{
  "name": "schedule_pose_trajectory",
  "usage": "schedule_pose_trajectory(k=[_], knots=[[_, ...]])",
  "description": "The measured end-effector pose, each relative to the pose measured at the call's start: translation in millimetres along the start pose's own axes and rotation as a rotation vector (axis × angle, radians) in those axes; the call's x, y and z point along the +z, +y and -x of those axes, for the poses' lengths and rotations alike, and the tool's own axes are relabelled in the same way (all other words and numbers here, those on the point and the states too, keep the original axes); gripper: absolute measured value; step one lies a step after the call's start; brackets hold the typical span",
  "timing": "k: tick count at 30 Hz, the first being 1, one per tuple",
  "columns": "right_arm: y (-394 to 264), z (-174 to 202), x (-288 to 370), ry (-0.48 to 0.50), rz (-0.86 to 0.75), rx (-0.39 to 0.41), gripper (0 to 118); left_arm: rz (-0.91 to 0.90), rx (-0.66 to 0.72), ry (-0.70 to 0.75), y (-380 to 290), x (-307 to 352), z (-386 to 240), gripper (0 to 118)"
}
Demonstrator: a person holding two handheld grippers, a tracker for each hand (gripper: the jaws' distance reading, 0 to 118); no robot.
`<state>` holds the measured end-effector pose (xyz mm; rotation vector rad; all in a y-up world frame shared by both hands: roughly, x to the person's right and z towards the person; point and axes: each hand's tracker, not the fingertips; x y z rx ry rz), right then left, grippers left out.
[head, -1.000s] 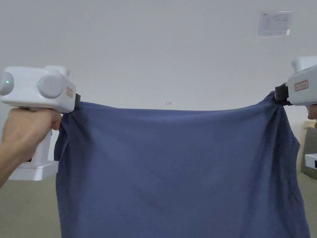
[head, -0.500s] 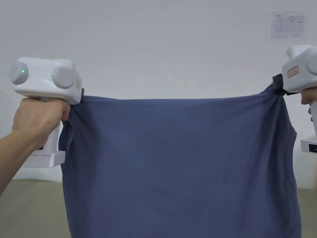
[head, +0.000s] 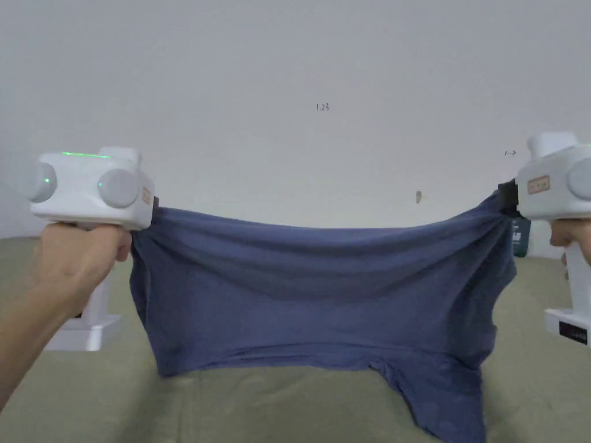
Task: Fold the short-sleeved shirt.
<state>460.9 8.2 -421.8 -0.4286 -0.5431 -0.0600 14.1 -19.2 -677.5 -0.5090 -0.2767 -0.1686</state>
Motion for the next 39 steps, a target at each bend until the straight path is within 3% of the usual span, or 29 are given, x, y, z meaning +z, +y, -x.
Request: schedule_pose_trajectory(k=[2,4,7,11,16,18,28,32,36,38,39], knots=[[-47,0,8,0.007,0.045,-0.029,2,0.039,-0.021,-0.009,-39,-1,0,0],[-94,1,23,0.021,0.086,0.005,2,0.076,-0.024,-0.021,-80,4,4,0],[-154,-3,50,0.053,0.169,-0.039,2,0.127,-0.032,-0.03,-136,23,10,0],[-223,-9,108,0.08,0.196,-0.074,2,0.19,0.006,-0.079,-205,69,28,0],[-286,-22,177,0.11,0.231,-0.055,2,0.258,0.025,-0.122,-271,129,53,0],[-309,-29,202,0.128,0.259,-0.096,2,0.273,0.063,-0.133,-295,154,64,0],[-392,-43,297,0.149,0.337,-0.125,2,0.307,0.03,-0.161,-377,228,106,0],[-408,-49,309,0.152,0.371,-0.162,2,0.318,0.021,-0.164,-396,244,109,0],[-417,-48,311,0.153,0.386,-0.149,2,0.339,0.021,-0.171,-410,249,111,0],[-420,-48,309,0.148,0.38,-0.151,11,0.344,0.035,-0.179,-412,246,114,3],[-421,-49,307,0.148,0.378,-0.162,32,0.344,0.044,-0.18,-413,247,112,10]])
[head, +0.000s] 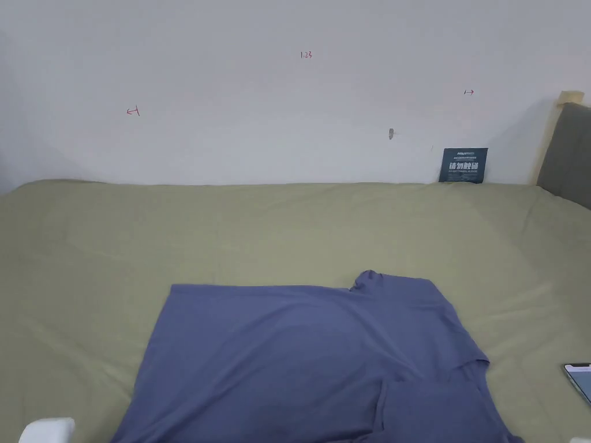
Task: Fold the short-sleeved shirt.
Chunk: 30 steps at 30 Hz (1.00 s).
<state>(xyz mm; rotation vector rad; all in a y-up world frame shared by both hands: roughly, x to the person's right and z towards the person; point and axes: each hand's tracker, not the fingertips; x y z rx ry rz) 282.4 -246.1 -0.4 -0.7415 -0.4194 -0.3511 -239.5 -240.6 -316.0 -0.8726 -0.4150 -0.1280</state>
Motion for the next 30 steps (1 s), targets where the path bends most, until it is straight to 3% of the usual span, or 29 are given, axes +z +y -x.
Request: schedule_pose_trajectory(k=[1,2,4,6,12,15,16,17,18,19,20,22,30], knots=[[0,3,-1,0.002,0.0,-0.01,83,-0.004,0.007,-0.007,0,-1,1,47],[0,3,-2,-0.008,-0.002,-0.014,114,-0.016,0.019,-0.014,0,-1,2,88],[2,5,-4,-0.023,-0.001,-0.013,118,-0.02,0.041,-0.011,1,2,0,107],[4,9,3,0.012,-0.036,-0.018,118,-0.054,0.084,-0.025,6,12,-1,115],[41,27,29,-0.015,-0.212,-0.012,118,-0.261,0.079,-0.055,42,64,-33,112],[62,46,53,0.001,-0.34,-0.007,118,-0.421,0.05,-0.055,59,98,-59,99],[67,53,59,0.005,-0.381,-0.002,114,-0.463,0.036,-0.051,62,105,-63,87],[70,62,68,-0.014,-0.427,0.01,102,-0.504,0.018,-0.052,63,112,-71,74],[71,70,75,-0.026,-0.474,0.035,78,-0.528,-0.001,-0.048,64,118,-79,56],[71,75,81,-0.044,-0.52,0.055,30,-0.556,-0.022,-0.045,62,121,-84,26],[70,81,83,-0.055,-0.528,0.077,4,-0.564,-0.04,-0.041,61,120,-85,1],[64,93,87,-0.082,-0.594,0.077,3,-0.568,-0.053,-0.046,57,124,-95,0],[48,100,81,-0.052,-0.514,0.108,3,-0.491,-0.055,-0.047,50,113,-79,0]])
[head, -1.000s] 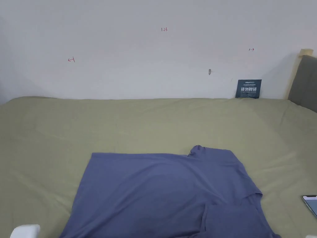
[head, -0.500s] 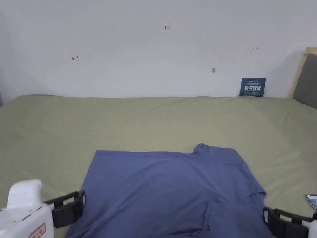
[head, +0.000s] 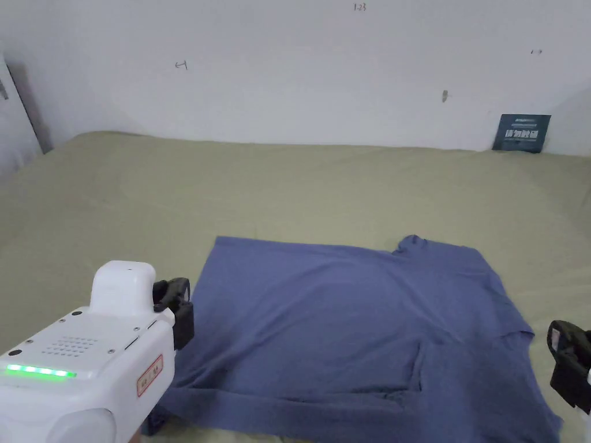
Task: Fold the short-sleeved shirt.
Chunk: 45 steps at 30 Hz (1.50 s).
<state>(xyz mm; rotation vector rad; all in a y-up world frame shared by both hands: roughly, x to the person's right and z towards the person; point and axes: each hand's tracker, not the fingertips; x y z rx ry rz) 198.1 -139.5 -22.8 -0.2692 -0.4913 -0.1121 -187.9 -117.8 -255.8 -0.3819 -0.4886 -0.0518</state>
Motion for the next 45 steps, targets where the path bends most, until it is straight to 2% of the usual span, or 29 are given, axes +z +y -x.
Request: schedule_pose_trajectory(k=[5,9,12,13,14,15,16,20,21,24,26,28,29,30,31,32,34,37,39,40,41,42,43,44,45], knots=[[-19,-5,-4,-0.004,0.08,-0.027,3,0.212,0.002,-0.004,-29,-22,35,0],[-37,-16,-10,-0.013,0.169,-0.032,3,0.403,0.043,0.022,-70,-44,70,0],[-46,-24,-14,-0.031,0.206,-0.043,3,0.475,0.109,0.022,-93,-55,89,0],[-50,-28,-15,-0.044,0.229,-0.049,3,0.51,0.14,0.017,-99,-59,94,15],[-51,-30,-17,-0.051,0.239,-0.056,3,0.521,0.168,0.018,-104,-60,96,52],[-53,-33,-19,-0.049,0.256,-0.065,3,0.528,0.189,0.014,-109,-65,101,95],[-54,-36,-21,-0.034,0.28,-0.062,3,0.543,0.197,0.004,-114,-73,104,117],[-56,-44,-26,-0.05,0.314,-0.017,3,0.609,0.2,0.015,-125,-91,105,109],[-58,-47,-27,-0.055,0.325,-0.015,3,0.595,0.192,0.035,-128,-94,104,98],[-65,-59,-32,-0.054,0.357,-0.016,3,0.592,0.194,0.025,-124,-94,103,5],[-68,-64,-32,-0.056,0.379,-0.014,3,0.565,0.212,-0.026,-120,-89,96,2],[-72,-70,-33,-0.053,0.401,-0.017,4,0.571,0.143,0.012,-117,-91,88,2],[-74,-72,-34,-0.052,0.41,-0.025,10,0.567,0.147,0.009,-117,-91,88,2],[-76,-74,-35,-0.048,0.424,-0.035,31,0.566,0.15,0.01,-115,-88,85,2],[-80,-78,-36,-0.035,0.449,-0.05,81,0.565,0.15,0.007,-115,-88,86,2],[-83,-80,-38,0.001,0.489,-0.063,110,0.564,0.154,0.004,-115,-88,87,2],[-94,-82,-50,0.044,0.616,-0.07,114,0.568,0.163,0.002,-111,-82,82,2],[-108,-80,-57,0.057,0.641,-0.035,112,0.573,0.162,0.001,-112,-80,81,2],[-115,-80,-63,0.062,0.648,-0.038,109,0.575,0.152,0.003,-109,-76,77,2],[-117,-81,-65,0.072,0.652,-0.047,97,0.577,0.151,0.005,-109,-75,76,2],[-117,-82,-67,0.071,0.657,-0.061,78,0.577,0.15,0.005,-109,-74,76,2],[-116,-82,-68,0.066,0.656,-0.062,53,0.577,0.15,0.006,-108,-75,77,2],[-118,-82,-67,0.06,0.65,-0.057,12,0.578,0.15,0.005,-108,-75,77,2],[-117,-83,-67,0.052,0.641,-0.042,6,0.58,0.149,0.004,-108,-74,77,2],[-116,-84,-66,0.058,0.628,-0.046,6,0.583,0.151,-0.002,-108,-74,78,2]])
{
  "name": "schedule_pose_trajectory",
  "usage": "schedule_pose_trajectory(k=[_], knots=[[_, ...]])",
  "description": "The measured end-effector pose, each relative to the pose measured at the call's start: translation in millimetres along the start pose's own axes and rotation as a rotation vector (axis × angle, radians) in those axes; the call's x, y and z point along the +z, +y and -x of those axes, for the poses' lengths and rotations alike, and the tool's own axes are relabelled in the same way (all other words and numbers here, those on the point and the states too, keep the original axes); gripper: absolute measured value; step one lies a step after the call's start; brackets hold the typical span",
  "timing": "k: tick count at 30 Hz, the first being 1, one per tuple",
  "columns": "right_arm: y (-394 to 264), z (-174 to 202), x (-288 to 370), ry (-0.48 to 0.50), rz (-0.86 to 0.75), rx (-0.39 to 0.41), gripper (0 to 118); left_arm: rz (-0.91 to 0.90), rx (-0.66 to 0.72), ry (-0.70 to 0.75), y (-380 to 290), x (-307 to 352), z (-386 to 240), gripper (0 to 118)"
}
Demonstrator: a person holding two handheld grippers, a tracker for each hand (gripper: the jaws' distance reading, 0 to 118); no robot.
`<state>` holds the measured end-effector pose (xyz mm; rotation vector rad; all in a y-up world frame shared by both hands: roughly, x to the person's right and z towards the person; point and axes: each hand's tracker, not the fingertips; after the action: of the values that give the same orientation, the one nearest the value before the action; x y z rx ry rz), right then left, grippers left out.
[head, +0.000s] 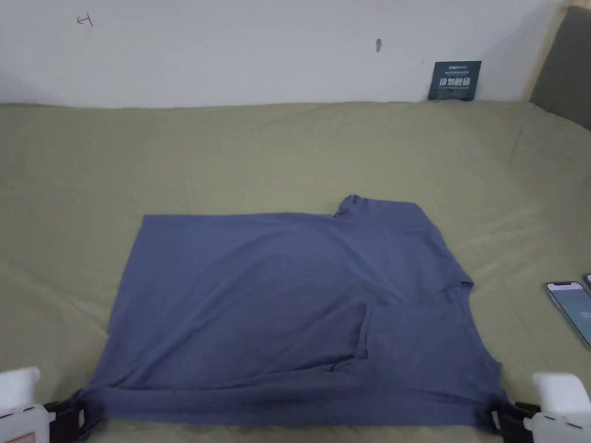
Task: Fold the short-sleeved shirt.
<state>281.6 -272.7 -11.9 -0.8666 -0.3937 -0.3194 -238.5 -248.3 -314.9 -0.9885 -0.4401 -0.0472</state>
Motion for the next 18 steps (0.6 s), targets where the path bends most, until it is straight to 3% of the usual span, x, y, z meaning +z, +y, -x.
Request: schedule_pose_trajectory(k=[9,18], knots=[[38,-4,24,0.033,-0.07,-0.04,6,-0.03,-0.03,-0.027,32,13,-3,2],[137,1,1,0.017,-0.126,0.032,6,-0.082,-0.084,-0.045,124,-6,-20,2]])
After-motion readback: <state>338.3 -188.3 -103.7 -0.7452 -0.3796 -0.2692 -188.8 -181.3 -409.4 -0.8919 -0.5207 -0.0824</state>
